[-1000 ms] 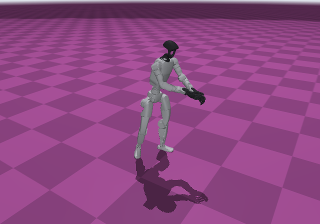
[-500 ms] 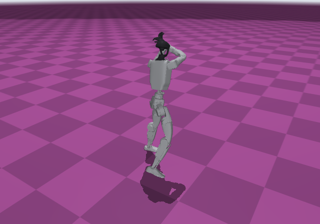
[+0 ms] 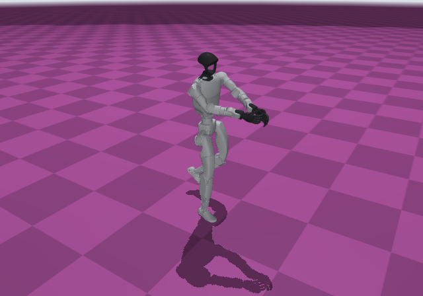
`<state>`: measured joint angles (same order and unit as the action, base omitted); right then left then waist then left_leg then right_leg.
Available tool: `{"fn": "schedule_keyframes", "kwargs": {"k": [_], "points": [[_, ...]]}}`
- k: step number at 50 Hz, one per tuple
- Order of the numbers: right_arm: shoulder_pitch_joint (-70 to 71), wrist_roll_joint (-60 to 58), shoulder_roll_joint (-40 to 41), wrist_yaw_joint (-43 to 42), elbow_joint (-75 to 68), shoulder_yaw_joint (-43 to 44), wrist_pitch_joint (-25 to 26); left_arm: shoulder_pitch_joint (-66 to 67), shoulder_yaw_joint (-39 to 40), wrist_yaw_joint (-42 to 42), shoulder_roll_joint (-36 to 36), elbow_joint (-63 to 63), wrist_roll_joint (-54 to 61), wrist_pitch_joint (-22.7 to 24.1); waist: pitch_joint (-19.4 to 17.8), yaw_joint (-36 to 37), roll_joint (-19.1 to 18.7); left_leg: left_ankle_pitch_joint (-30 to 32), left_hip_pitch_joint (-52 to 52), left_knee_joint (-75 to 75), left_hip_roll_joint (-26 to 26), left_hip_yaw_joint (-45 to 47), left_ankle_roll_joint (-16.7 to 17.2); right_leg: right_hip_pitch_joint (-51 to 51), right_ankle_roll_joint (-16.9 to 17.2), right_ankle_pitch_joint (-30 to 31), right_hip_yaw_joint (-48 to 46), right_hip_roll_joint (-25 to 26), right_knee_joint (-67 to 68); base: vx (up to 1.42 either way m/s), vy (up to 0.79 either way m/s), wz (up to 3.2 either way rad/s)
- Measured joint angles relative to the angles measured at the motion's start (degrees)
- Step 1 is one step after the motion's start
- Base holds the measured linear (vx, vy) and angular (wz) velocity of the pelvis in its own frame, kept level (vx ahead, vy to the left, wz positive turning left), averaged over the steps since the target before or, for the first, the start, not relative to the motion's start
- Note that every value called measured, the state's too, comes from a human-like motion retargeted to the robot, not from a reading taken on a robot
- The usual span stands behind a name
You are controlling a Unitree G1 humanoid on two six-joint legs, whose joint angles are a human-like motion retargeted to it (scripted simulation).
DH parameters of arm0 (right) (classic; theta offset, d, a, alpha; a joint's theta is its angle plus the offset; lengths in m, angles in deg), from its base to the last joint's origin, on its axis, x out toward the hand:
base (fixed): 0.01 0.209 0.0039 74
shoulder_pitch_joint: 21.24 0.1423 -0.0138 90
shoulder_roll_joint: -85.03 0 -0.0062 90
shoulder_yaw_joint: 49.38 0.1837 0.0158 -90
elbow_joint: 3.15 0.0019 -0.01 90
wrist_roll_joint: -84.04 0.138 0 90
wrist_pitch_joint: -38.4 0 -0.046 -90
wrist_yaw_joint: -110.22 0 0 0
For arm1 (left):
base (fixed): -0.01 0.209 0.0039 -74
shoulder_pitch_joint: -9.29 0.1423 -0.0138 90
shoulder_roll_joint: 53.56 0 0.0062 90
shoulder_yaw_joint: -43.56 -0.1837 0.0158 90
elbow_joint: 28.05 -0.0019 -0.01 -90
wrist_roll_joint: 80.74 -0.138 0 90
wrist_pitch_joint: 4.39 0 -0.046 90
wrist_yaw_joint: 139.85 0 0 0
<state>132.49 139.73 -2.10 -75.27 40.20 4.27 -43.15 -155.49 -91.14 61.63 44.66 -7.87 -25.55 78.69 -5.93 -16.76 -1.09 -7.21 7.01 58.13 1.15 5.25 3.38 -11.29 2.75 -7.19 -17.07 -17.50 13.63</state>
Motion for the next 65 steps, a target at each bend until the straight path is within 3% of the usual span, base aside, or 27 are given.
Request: {"fn": "schedule_keyframes", "kwargs": {"k": [2,5,8,12,16,20,24,26,28,32,35,36,38,40,41,42,44,45,47,48,50,53,57,60,62,65], "points": [[-9.66,0.76,-2.08,-2.58,6.7,3.2,-2.99,4.05,-1.85,3.43,4.99,1.7,-4.54,2.34,-2.74,-6.98,-1.79,-7.76,2.77,-0.79,-2.38,3.76,-2.09,1.05,3.26,1.01,5.75,1.06,-3.49,0.51,0.05,-2.94],[-19.01,-1.25,-4.67,-4.66,13.96,9.94,-6.91,8.29,3.44,4.84,11.5,4.68,-13.66,4.5,-5.64,-17.52,-3.55,-13.87,5.42,-7.33,-1.42,13.54,-6.46,1.15,8.44,1.82,15.15,2.82,-7.39,0.53,0.1,-3.39],[-25.93,1.32,-8.36,-3.37,21.81,18.13,-9.21,6.88,0.77,3.17,14.41,6.9,-19.02,3.84,-6.7,-22.94,-4.79,-13.15,5.2,-18.35,2.5,23.74,-7.22,0.14,12.0,2.22,26.62,6.71,-10.07,0.53,0.03,-4.19],[-32.21,0.55,-12.22,-10.02,35.35,26.85,-17.74,-1.84,-9.84,2.46,15.69,13.71,-23.06,4.19,-6.14,-21.81,-5.14,-9.58,2.84,-29.79,10.42,28.72,-4.23,2.47,12.25,3.87,39.5,13.4,-15.73,0.47,-0.11,-4.27],[-31.25,-7.73,-15.91,-16.78,48.54,38.33,-24.07,-12.85,-10.52,0.21,13.93,24.96,-31.28,6.0,-3.23,-19.57,-3.41,-9.11,1.11,-32.67,16.77,25.21,-1.95,5.82,12.25,4.95,47.88,15.75,-18.63,0.37,0.16,-3.01],[-25.31,-22.58,-20.45,-23.56,59.53,49.16,-26.71,-27.21,-8.01,-1.02,12.02,38.06,-37.88,9.51,-0.08,-18.05,-2.63,-4.96,0.9,-34.08,19.11,28.59,-2.52,6.92,12.25,3.05,52.83,12.09,-18.63,0.23,0.67,-1.3],[-15.75,-39.35,-26.0,-30.78,68.28,54.34,-27.12,-44.82,-7.76,1.61,8.27,49.88,-47.53,11.84,6.55,-14.85,-2.79,3.01,0.51,-36.5,18.96,45.45,-4.56,9.31,11.25,0.13,48.84,6.64,-18.63,0.27,0.6,0.57],[-9.84,-46.84,-29.66,-33.41,71.69,54.32,-26.39,-53.0,-8.33,3.17,5.12,55.37,-51.63,12.84,10.91,-11.48,-1.66,0.91,0.23,-36.39,17.77,52.45,-6.46,11.59,10.38,-1.58,44.41,4.83,-18.63,0.36,0.41,1.67],[-2.72,-54.97,-33.94,-36.61,73.79,51.13,-24.5,-60.03,-9.99,6.66,1.51,59.92,-54.63,14.19,14.82,-6.2,0.88,-3.46,0.97,-35.58,15.96,53.35,-8.21,13.94,9.93,-3.13,39.25,3.48,-18.63,0.36,0.4,2.0],[11.95,-63.68,-38.37,-42.8,67.58,37.3,-20.75,-65.22,-16.09,15.62,-5.73,58.9,-54.49,16.51,17.96,7.27,9.05,-9.64,5.24,-33.45,13.5,39.97,-9.98,18.85,8.33,-4.77,25.46,4.54,-16.46,0.34,0.36,2.47],[18.58,-51.85,-33.31,-40.85,51.57,27.2,-22.09,-61.52,-17.34,7.45,-6.36,45.32,-46.2,11.98,14.85,18.39,15.54,-10.2,7.39,-34.15,11.62,28.68,-10.52,21.33,6.35,-3.09,14.77,7.65,-10.44,0.31,0.29,3.05],[18.63,-40.41,-30.89,-37.13,45.26,24.51,-24.89,-58.1,-17.0,5.62,-4.04,37.77,-42.67,9.58,12.62,22.73,16.68,-9.59,7.15,-35.22,11.03,25.09,-10.28,21.71,5.6,-1.15,11.88,8.93,-7.16,0.29,0.26,3.22],[18.38,-15.85,-25.08,-25.79,31.44,18.35,-27.07,-50.92,-16.72,3.16,0.99,20.32,-36.43,4.21,7.9,30.29,16.78,-8.36,6.45,-37.43,10.55,17.55,-9.47,20.97,3.12,2.86,6.73,11.76,1.8,0.28,0.23,3.31],[18.61,12.03,-18.51,-10.43,15.14,10.24,-23.32,-42.67,-16.58,2.8,6.71,0.15,-30.84,-0.68,3.92,35.55,14.98,-7.02,6.22,-40.02,10.39,9.94,-7.57,16.46,0.95,5.55,2.58,13.77,14.97,0.24,0.15,3.32],[19.3,20.4,-15.24,-4.69,6.36,4.27,-19.51,-38.0,-15.62,2.35,7.88,-7.26,-28.44,-1.2,2.37,37.18,14.36,-6.38,6.79,-41.44,9.98,6.46,-6.07,12.7,0.6,5.5,0.92,13.74,21.8,0.21,0.08,3.23],[19.36,26.04,-11.7,-0.21,-1.35,-1.27,-15.59,-33.27,-12.93,1.38,8.53,-13.23,-27.38,-2.11,0.85,38.83,13.65,-5.81,7.22,-42.86,9.6,3.04,-4.49,9.16,0.18,5.18,-0.57,13.69,27.87,0.21,0.03,3.14],[16.64,25.04,-3.95,1.85,-10.96,-9.3,-8.01,-22.75,-2.84,-2.0,6.57,-15.81,-28.55,-4.6,-2.38,42.52,11.54,-5.03,7.29,-45.85,9.14,-3.38,-0.92,3.44,-0.73,3.44,-2.51,13.54,35.44,0.23,-0.03,2.97],[15.01,23.19,-0.43,1.04,-14.21,-11.99,-4.89,-16.59,0.01,-3.06,4.39,-13.49,-27.11,-4.97,-4.33,44.7,10.16,-4.67,7.02,-47.51,9.06,-6.38,0.89,1.02,-1.0,2.5,-3.11,13.56,37.63,0.26,-0.09,2.72],[12.3,7.86,7.98,0.46,-17.5,-12.01,1.34,-2.03,-0.68,-0.91,-4.3,-0.8,-20.2,-1.12,-10.05,47.72,5.89,-4.41,6.26,-50.33,9.35,-11.87,2.77,-3.03,-2.69,0.92,-3.22,13.71,38.25,0.28,-0.13,2.47],[10.52,-0.8,11.69,-2.12,-17.75,-11.14,2.62,4.63,-0.62,2.63,-7.01,4.66,-17.92,1.59,-12.94,49.78,4.19,-4.44,5.86,-51.71,9.58,-14.28,3.5,-4.72,-3.16,0.34,-3.11,13.75,37.28,0.32,-0.16,2.2],[8.34,-13.36,17.79,-1.18,-17.53,-12.24,2.2,17.23,3.66,8.12,-12.54,15.11,-12.49,10.51,-19.36,53.73,1.82,-4.15,6.14,-53.74,9.13,-18.38,1.76,-8.04,-3.28,-0.88,-3.13,12.53,33.36,0.35,-0.19,1.96],[2.24,-24.93,31.04,-1.4,-19.5,-14.49,-0.12,37.55,18.84,5.54,-19.56,28.83,-5.59,15.45,-22.68,57.3,2.55,-3.3,9.02,-55.79,7.49,-24.15,-2.95,-10.82,-2.86,-0.53,-5.88,9.7,20.08,0.43,-0.19,2.02],[-5.27,-40.85,43.7,-4.16,-14.11,-18.68,-3.25,63.55,38.74,6.58,-25.21,50.28,-3.08,21.69,-23.86,56.48,4.97,-2.39,8.37,-58.08,2.02,-32.51,-7.29,-8.19,1.57,4.31,-8.64,3.46,0.91,0.51,-0.23,2.69],[-1.36,-55.57,39.72,4.29,3.07,-18.01,-5.65,74.59,51.85,9.69,-24.11,68.03,-7.26,27.38,-23.73,56.22,5.66,-3.2,4.96,-58.8,-1.37,-37.45,-7.65,-6.65,6.34,7.93,-4.02,-1.07,-6.95,0.51,-0.32,2.48],[5.89,-56.61,32.5,7.92,18.01,-15.44,-7.82,74.86,58.31,11.9,-24.1,79.49,-14.09,28.47,-22.47,56.13,5.98,-4.21,2.23,-58.71,-2.9,-39.0,-7.37,-5.98,9.49,10.88,-0.79,-3.98,-9.77,0.49,-0.38,2.01],[19.17,-55.92,21.62,5.29,37.24,-12.51,-9.63,65.95,62.51,18.47,-26.27,92.3,-27.0,28.29,-16.65,54.83,7.81,-5.92,-0.15,-57.99,-2.94,-39.13,-6.98,-6.27,12.25,17.72,-3.92,-6.82,-12.7,0.45,-0.49,1.36]]}}
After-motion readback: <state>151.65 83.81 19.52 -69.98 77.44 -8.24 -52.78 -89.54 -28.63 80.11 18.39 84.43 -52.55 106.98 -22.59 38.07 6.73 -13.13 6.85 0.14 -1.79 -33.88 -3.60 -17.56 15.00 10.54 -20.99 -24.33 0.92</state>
